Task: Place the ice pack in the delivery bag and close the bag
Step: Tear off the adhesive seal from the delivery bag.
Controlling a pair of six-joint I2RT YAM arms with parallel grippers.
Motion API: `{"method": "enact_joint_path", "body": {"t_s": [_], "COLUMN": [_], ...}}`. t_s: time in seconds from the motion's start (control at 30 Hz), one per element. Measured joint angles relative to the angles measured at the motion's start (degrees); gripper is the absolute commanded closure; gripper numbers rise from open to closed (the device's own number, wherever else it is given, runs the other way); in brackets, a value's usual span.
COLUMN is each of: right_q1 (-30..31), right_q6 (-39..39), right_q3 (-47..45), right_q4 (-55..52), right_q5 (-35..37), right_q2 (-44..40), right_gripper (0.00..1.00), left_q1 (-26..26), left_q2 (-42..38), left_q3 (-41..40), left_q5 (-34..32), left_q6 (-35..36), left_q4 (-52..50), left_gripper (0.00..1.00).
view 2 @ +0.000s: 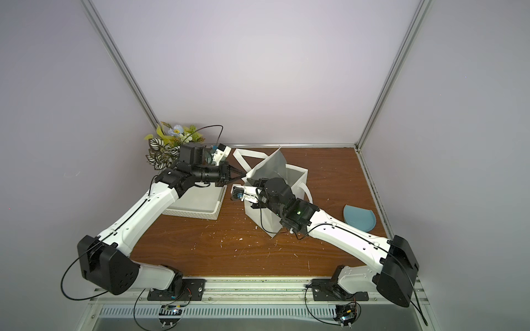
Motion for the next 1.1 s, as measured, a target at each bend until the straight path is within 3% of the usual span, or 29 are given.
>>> {"method": "enact_joint_path", "body": {"t_s": [1.1], "right_q1": [0.0], "right_q6": [-0.6], "right_q3": [1.3], "right_q4": [2.9], "right_q5": [2.0], "right_q2": [1.3], "right_gripper": [0.8], "left_q1": [0.0], "left_q2": [0.0], "left_q3": [0.0], "left_q5": [0.0], "left_q6": [0.0], "left_q4": [0.0], "left_gripper": [1.0]}}
